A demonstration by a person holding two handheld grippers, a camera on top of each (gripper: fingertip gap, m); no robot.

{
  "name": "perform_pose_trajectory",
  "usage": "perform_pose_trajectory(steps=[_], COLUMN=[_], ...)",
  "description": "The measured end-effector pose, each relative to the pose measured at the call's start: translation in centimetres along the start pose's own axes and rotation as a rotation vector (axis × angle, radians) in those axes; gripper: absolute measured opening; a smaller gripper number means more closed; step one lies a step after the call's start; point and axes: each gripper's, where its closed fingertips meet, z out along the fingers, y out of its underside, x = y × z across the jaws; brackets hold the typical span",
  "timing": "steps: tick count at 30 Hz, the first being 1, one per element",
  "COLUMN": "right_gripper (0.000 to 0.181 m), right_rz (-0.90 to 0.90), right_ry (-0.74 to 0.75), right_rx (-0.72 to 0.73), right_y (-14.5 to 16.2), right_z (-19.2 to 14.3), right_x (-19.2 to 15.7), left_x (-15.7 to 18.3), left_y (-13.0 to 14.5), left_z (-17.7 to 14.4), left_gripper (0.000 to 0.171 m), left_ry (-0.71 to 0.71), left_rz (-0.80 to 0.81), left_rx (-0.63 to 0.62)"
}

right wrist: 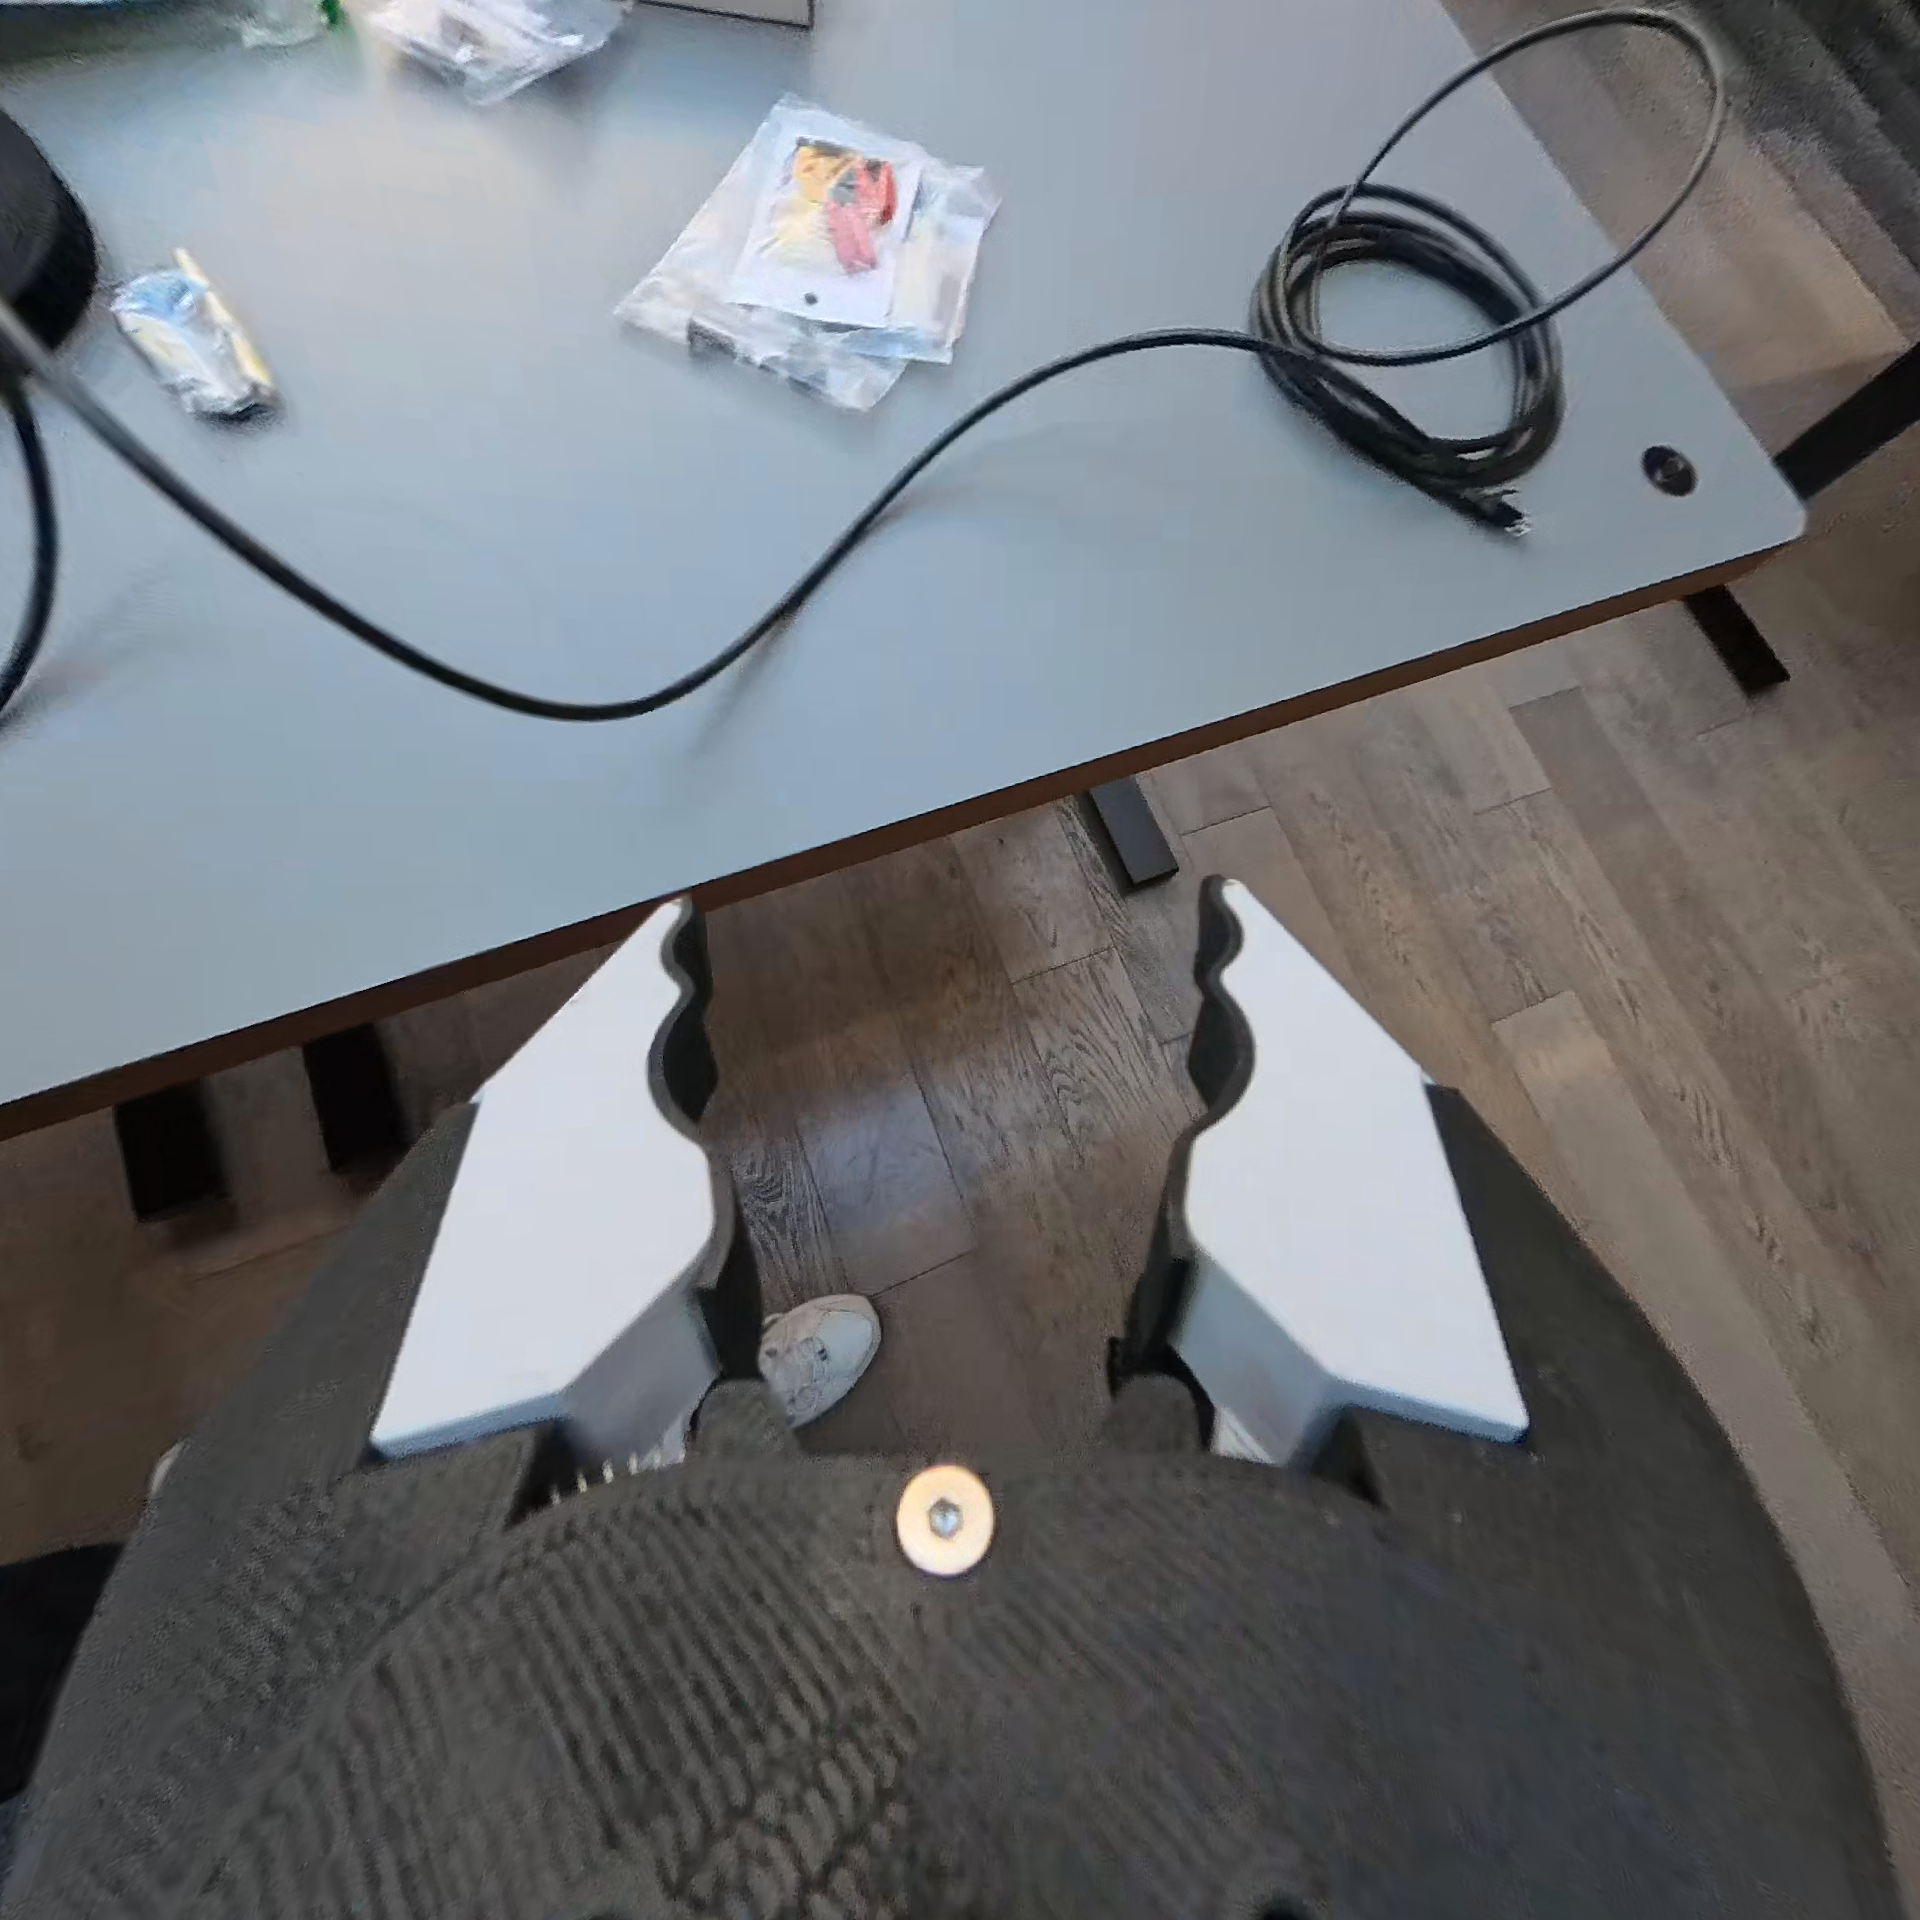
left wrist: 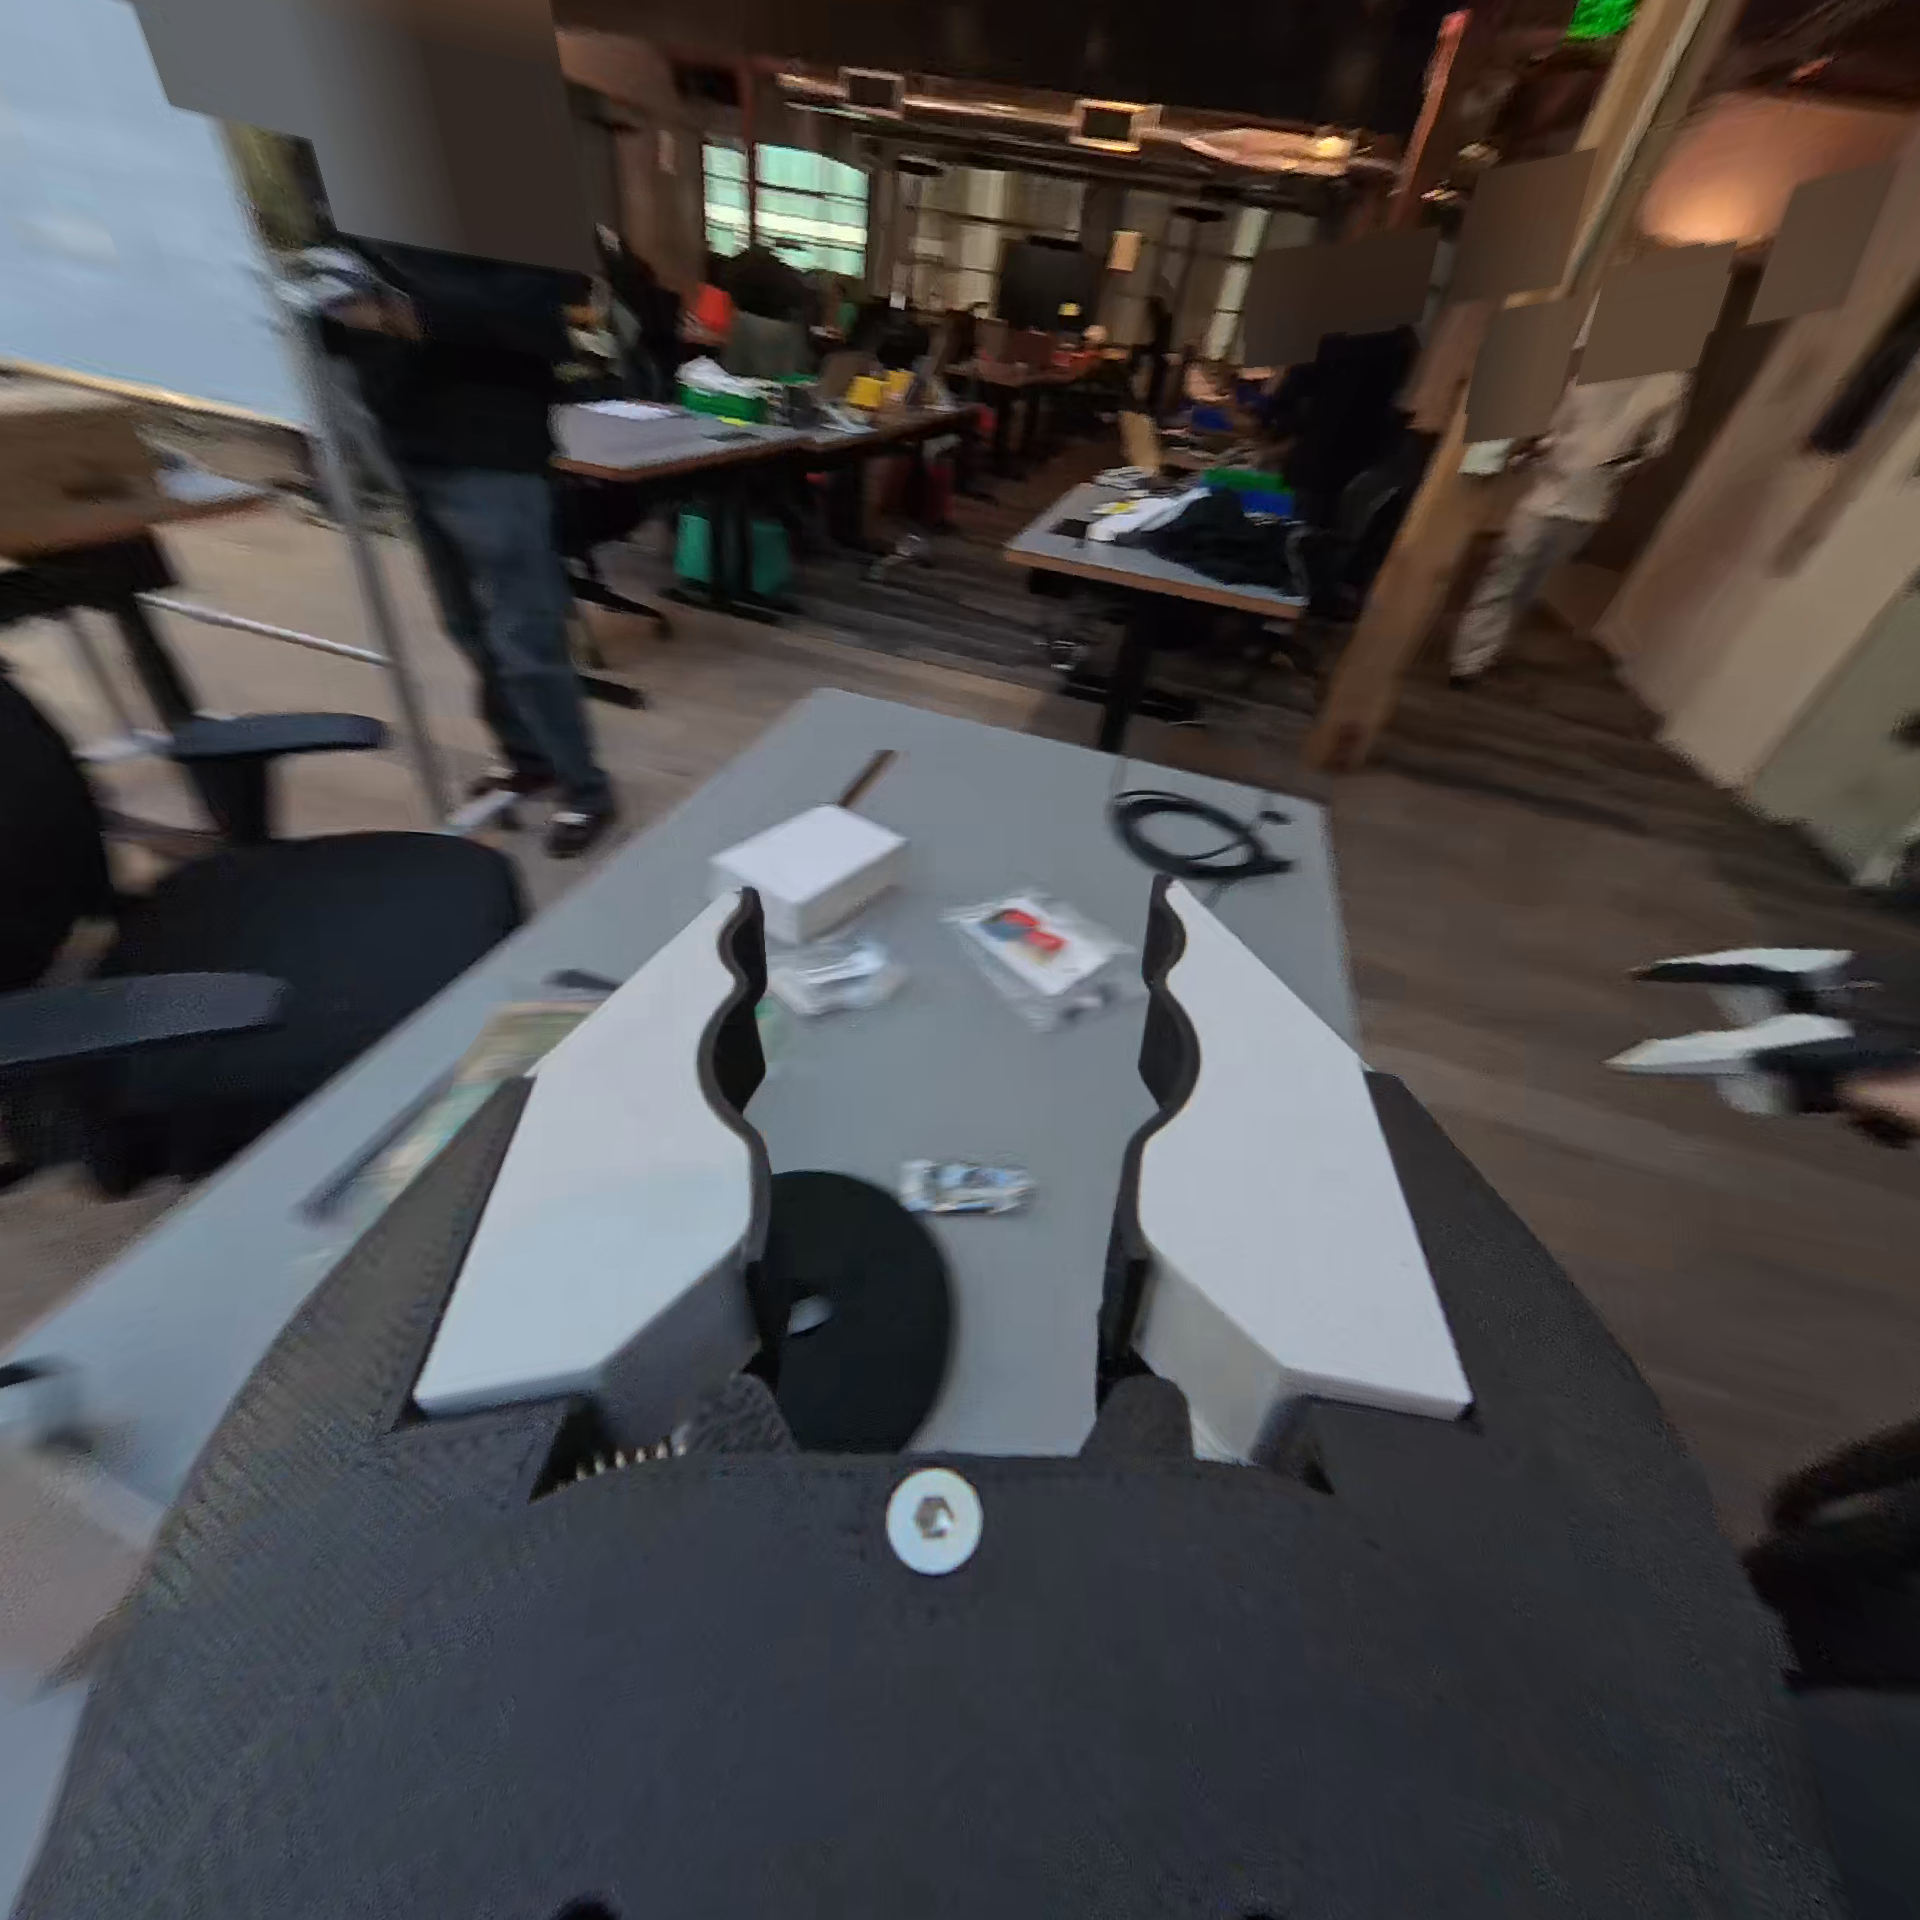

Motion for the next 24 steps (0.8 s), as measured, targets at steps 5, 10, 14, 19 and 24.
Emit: perform_pose_trajectory(steps=[5,10,14,19,24], right_gripper=[0.072,0.071,0.074,0.078,0.085], right_rz=[0.380,0.593,0.564,0.445,0.220], right_ry=[0.003,-0.145,-0.203,-0.292,-0.287], right_rx=[0.075,0.123,0.073,0.027,0.007], right_y=[-0.8,-2.3,-2.2,-4.3,-12.4], right_z=[5.3,9.7,12.2,16.3,21.9], right_x=[13.7,23.0,25.4,27.0,31.5], left_x=[14.5,27.8,33.8,37.3,36.7], left_y=[5.5,12.8,16.2,22.1,26.5], left_z=[17.5,32.7,41.0,50.6,62.2], left_gripper=[0.061,0.055,0.059,0.067,0.078], left_ry=[0.244,0.412,0.517,0.597,0.587], left_rz=[-0.248,-0.131,0.127,0.261,0.419], left_rx=[-0.057,-0.432,-0.606,-0.688,-0.677])
